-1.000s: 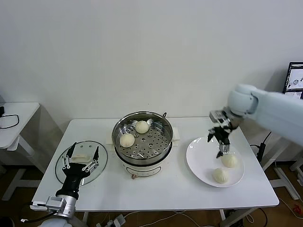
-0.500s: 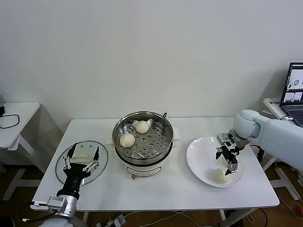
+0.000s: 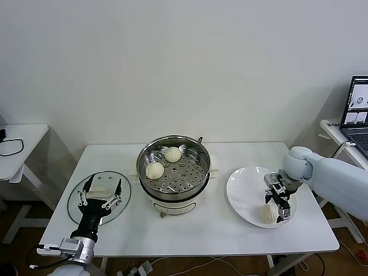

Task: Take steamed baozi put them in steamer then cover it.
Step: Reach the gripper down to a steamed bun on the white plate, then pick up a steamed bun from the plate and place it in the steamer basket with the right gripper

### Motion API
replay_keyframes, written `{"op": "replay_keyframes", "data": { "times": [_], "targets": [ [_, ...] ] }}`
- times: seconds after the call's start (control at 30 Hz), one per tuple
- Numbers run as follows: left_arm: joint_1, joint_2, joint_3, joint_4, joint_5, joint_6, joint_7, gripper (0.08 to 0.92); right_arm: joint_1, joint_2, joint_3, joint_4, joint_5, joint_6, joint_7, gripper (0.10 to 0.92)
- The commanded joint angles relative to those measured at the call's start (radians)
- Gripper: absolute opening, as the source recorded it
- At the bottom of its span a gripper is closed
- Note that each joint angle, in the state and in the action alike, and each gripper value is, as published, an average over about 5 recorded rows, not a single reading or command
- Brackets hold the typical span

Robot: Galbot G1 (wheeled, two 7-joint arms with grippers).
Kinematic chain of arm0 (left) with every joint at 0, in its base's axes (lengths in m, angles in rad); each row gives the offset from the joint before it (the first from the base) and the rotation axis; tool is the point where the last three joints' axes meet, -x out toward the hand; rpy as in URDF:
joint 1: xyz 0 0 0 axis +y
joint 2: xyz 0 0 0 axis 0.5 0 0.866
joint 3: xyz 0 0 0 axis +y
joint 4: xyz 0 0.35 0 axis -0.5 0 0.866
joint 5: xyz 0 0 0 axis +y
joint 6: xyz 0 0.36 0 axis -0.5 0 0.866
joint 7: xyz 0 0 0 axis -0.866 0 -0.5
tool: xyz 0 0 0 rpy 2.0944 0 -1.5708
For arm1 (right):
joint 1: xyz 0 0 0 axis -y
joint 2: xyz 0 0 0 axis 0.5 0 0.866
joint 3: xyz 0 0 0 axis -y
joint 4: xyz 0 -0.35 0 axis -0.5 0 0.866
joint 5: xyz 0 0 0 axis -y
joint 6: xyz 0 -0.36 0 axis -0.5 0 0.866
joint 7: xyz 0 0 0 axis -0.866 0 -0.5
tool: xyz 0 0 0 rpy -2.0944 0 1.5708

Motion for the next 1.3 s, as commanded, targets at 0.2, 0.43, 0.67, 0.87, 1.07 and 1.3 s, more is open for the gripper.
{"op": "replay_keyframes", "data": {
  "times": [0.2,0.43,0.67,0.87,1.07,1.3],
  "targets": [
    [0.000,-0.001,0.003,0.000,0.001,0.000,-0.001,0.823,-0.054,0.012,0.040,-0.031,-0.031,0.002,0.013,0.822],
    [-0.004,-0.001,0.010,0.000,0.003,0.000,-0.002,0.823,-0.056,0.017,0.046,-0.038,-0.028,0.000,0.022,0.729],
    [-0.007,-0.001,0.016,0.000,0.003,0.001,-0.004,0.823,-0.053,0.014,0.050,-0.033,-0.022,0.000,0.026,0.666],
    [-0.004,0.001,0.015,-0.003,0.003,0.001,-0.004,0.823,0.049,-0.010,0.017,-0.015,0.048,-0.004,0.021,0.662],
    [0.000,0.002,0.015,-0.020,0.003,0.005,-0.004,0.823,0.273,-0.027,-0.055,-0.005,0.152,0.003,-0.009,0.662],
    [0.004,0.005,0.015,-0.024,0.004,0.004,-0.004,0.823,0.592,0.037,-0.156,0.011,0.174,0.151,-0.049,0.652]
  ]
}}
